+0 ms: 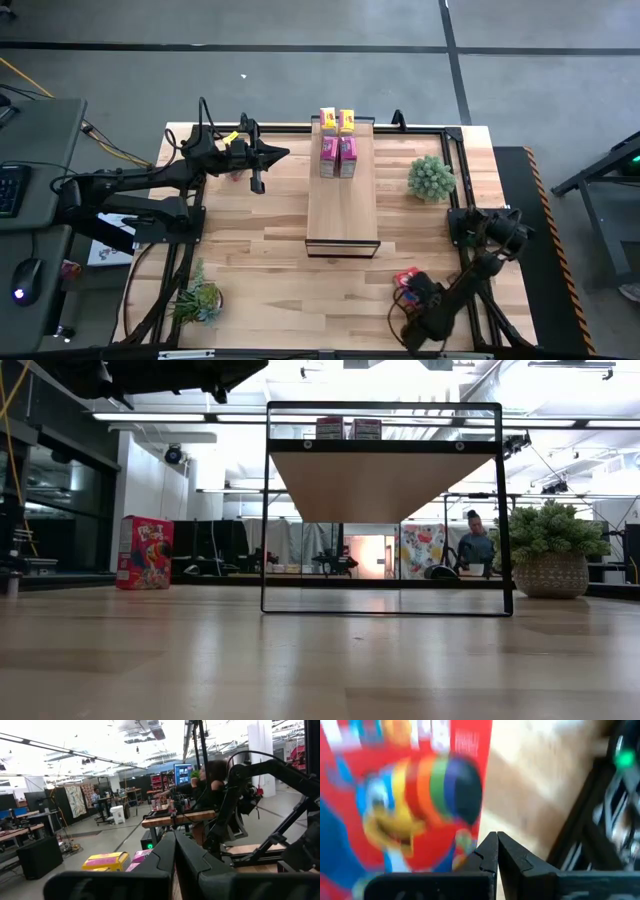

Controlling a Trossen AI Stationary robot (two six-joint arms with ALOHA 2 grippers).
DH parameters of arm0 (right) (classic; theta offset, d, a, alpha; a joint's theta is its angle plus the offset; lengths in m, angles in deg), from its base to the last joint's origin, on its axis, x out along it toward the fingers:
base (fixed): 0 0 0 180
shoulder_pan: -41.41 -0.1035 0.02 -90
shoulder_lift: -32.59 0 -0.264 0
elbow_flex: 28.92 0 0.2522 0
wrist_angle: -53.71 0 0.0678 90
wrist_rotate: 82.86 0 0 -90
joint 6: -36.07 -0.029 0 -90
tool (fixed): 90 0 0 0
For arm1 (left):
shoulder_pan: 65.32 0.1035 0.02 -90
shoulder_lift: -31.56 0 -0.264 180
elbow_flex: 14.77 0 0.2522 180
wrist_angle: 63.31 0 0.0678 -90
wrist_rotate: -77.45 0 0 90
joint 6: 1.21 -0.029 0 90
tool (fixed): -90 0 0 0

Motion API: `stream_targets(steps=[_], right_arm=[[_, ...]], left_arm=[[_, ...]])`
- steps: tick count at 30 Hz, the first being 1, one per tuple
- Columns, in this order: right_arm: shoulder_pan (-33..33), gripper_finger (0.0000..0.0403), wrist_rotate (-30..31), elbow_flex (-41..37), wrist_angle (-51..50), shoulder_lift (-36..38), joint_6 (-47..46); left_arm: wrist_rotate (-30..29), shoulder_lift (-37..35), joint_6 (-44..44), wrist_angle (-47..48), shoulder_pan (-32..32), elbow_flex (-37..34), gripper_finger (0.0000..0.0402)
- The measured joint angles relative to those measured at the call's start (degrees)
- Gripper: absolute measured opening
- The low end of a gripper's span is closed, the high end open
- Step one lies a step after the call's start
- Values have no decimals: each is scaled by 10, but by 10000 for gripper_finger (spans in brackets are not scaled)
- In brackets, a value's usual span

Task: Stack cereal on shelf
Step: Put the bottom red cereal box on the shelf

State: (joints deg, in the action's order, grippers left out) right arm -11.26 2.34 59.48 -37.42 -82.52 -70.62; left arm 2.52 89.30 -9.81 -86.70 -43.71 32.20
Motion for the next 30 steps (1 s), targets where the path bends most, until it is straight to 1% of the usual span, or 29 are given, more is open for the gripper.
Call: stream_targets(steps=[7,12,17,23,28,30], right_arm=[[69,0,116,-17,-6,0,104],[108,0,159,-18,5,9,170],[126,0,216,-18,51,47,187],[134,0,243,-17,123,76,199],[143,0,208,-17,220,77,242],[145,0,206,-17,268,77,258]], left_arm=[[0,0,0,0,0,0,0],[0,0,0,0,0,0,0],[0,0,0,0,0,0,0],[0,0,0,0,0,0,0],[0,0,0,0,0,0,0],[0,0,0,0,0,0,0]])
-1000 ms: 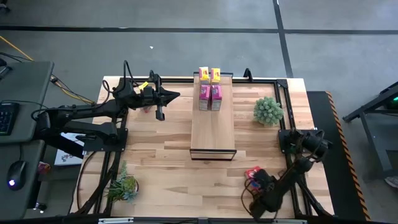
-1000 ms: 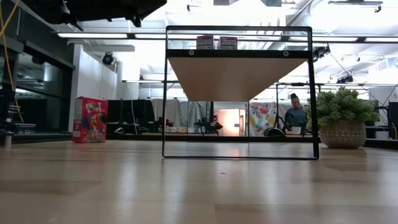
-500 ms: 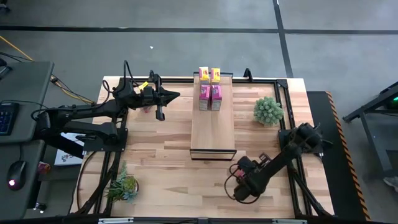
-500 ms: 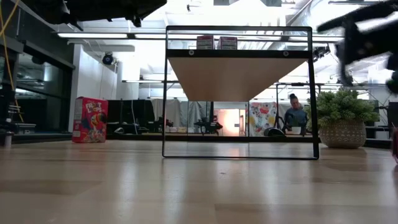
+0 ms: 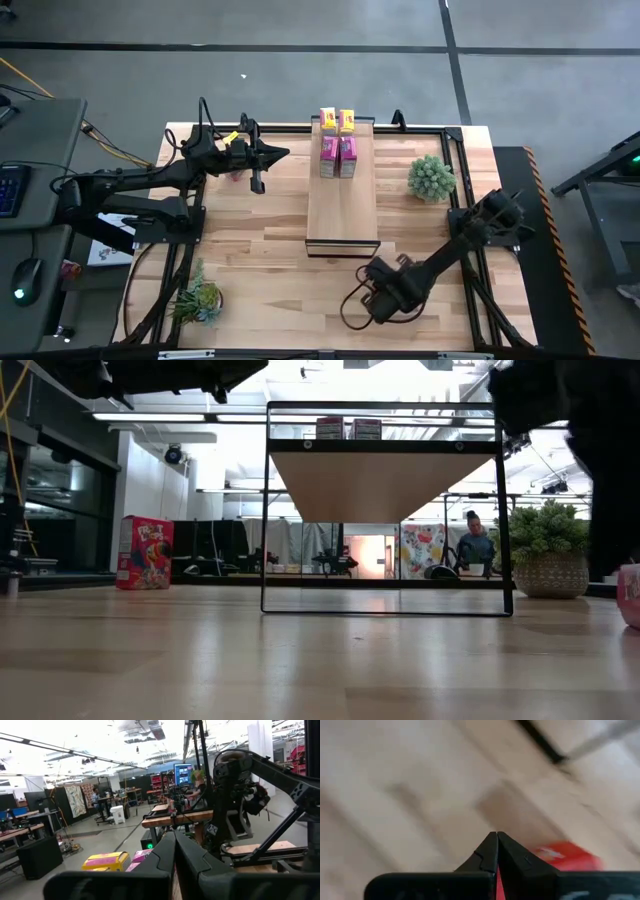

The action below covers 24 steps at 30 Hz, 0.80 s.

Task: Stack cereal on shelf
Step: Put the bottom red cereal box on the shelf

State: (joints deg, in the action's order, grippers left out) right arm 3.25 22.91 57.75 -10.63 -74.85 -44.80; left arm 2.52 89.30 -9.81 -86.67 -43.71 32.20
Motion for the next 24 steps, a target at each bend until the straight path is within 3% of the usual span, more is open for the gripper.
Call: stream_targets(steps=[3,6,15,18,24], right_arm=[[3,0,-14,7,47,0,23],[-5,0,-17,31,18,1,15],[-100,0,-12,29,-235,52,-255],[-97,0,2,0,-229,52,-286],[-54,0,35,-70,-177,51,-264]], left_arm=[[0,0,0,0,0,0,0],[0,0,0,0,0,0,0],[0,0,0,3,0,0,0],[0,0,0,-1,0,0,0],[0,0,0,-1,0,0,0]])
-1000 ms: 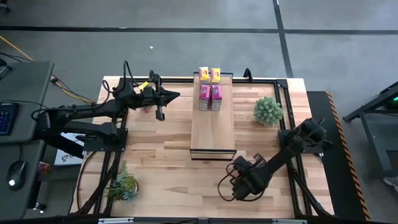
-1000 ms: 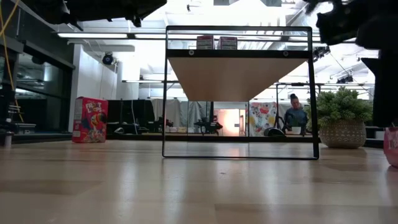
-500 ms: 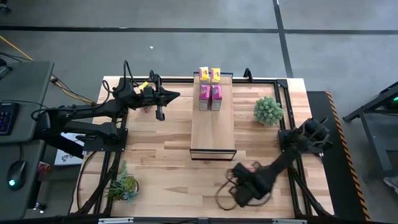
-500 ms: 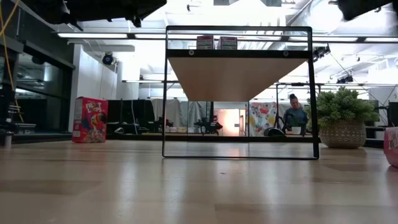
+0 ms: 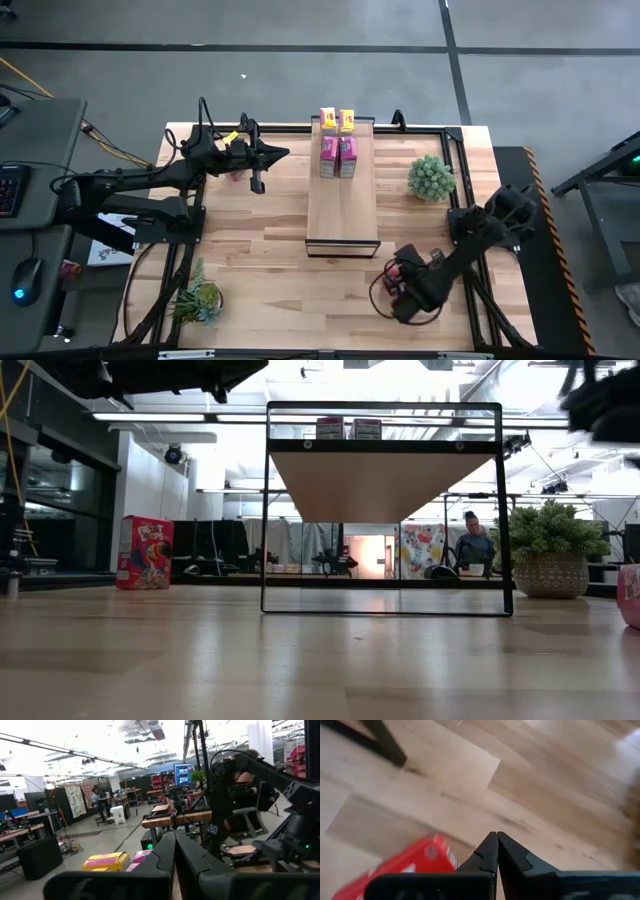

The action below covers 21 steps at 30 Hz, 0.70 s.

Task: Stack cereal on shelf
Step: Put the bottom red cereal box on the shelf

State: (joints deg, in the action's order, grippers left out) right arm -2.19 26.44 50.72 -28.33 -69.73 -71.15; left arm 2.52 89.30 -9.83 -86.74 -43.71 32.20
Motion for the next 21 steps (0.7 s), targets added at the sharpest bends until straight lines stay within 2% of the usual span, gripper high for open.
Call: stream_targets(steps=[6,17,19,21], right_arm=[[46,0,-28,-32,94,0,91],[69,0,-25,-9,281,0,243],[69,0,-23,12,279,0,274],[63,0,-16,36,228,5,279]], left_arm=[[0,0,0,0,0,0,0],[0,0,0,1,0,0,0],[0,0,0,1,0,0,0],[0,0,0,1,0,0,0]])
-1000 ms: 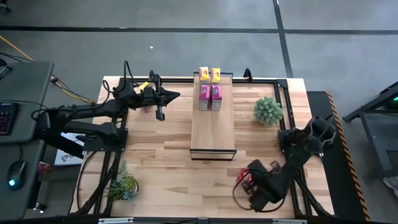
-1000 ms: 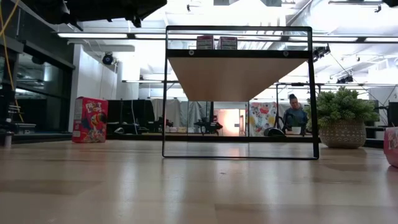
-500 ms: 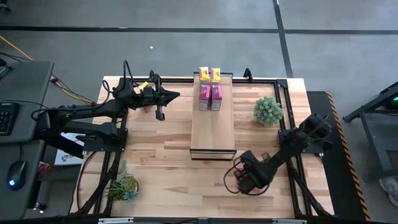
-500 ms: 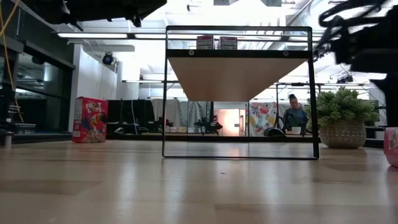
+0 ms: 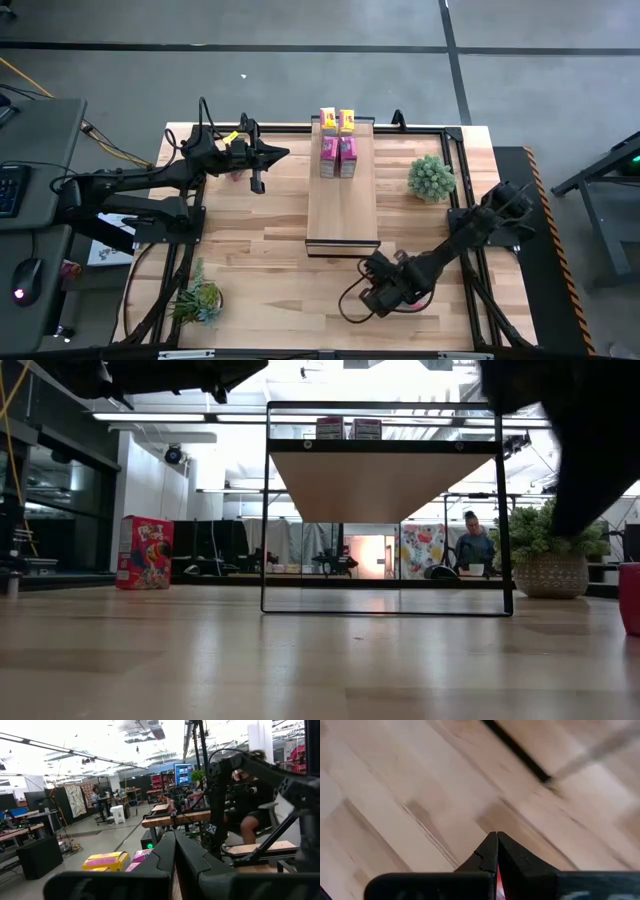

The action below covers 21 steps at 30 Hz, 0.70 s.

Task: Stack cereal on shelf
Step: Put the bottom red cereal box on the shelf

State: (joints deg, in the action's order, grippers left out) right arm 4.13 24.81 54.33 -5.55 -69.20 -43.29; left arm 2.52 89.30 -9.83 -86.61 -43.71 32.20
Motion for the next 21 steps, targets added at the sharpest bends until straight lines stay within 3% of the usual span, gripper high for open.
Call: stream_targets(steps=[3,7,11,15,21], right_arm=[[-22,0,-12,30,-113,21,-53],[-66,0,-113,26,-228,39,-179],[-111,0,-204,15,-240,41,-257],[-140,0,-212,-3,-225,41,-315],[-148,0,-225,-48,-189,41,-327]], left_arm=[[0,0,0,0,0,0,0],[0,0,0,3,0,0,0],[0,0,0,3,0,0,0],[0,0,0,3,0,0,0],[0,0,0,-1,0,0,0]])
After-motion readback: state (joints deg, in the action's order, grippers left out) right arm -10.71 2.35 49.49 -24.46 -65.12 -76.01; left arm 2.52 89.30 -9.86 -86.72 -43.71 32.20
